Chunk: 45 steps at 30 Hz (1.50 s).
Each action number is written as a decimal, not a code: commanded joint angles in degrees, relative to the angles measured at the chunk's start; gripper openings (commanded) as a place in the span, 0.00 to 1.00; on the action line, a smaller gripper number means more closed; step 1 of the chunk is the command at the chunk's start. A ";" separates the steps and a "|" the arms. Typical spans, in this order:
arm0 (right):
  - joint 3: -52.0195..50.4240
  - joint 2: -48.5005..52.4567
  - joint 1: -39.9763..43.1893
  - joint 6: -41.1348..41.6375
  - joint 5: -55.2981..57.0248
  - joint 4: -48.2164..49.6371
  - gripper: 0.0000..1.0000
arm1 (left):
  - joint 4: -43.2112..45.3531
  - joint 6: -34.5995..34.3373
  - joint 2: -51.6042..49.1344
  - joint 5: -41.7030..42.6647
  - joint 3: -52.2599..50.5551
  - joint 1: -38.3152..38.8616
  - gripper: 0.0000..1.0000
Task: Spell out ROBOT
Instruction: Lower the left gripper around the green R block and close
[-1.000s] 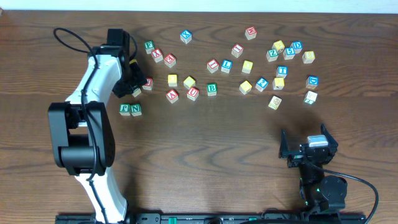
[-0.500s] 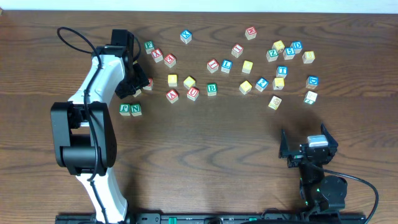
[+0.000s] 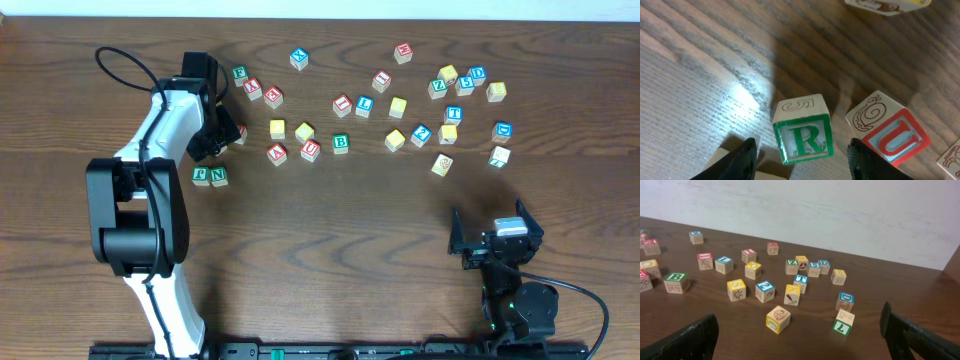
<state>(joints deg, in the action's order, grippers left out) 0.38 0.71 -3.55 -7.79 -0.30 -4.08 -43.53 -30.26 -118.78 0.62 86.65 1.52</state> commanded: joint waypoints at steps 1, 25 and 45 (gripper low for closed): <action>-0.07 -0.17 0.35 0.44 -0.28 -0.24 0.99 | 0.24 -0.90 -0.66 -1.33 -0.52 -0.15 0.57; -0.07 -0.17 0.35 0.44 -0.28 -0.24 0.99 | 1.33 -0.90 -0.83 -2.86 -0.96 -0.20 0.57; -0.07 -0.17 0.35 0.44 -0.28 -0.26 0.99 | 1.90 -0.90 -2.23 -2.82 -1.05 -0.20 0.57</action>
<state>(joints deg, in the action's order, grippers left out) 0.38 0.71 -3.55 -7.79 -0.30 -4.08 -41.67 -30.24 -120.01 -0.84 86.56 1.52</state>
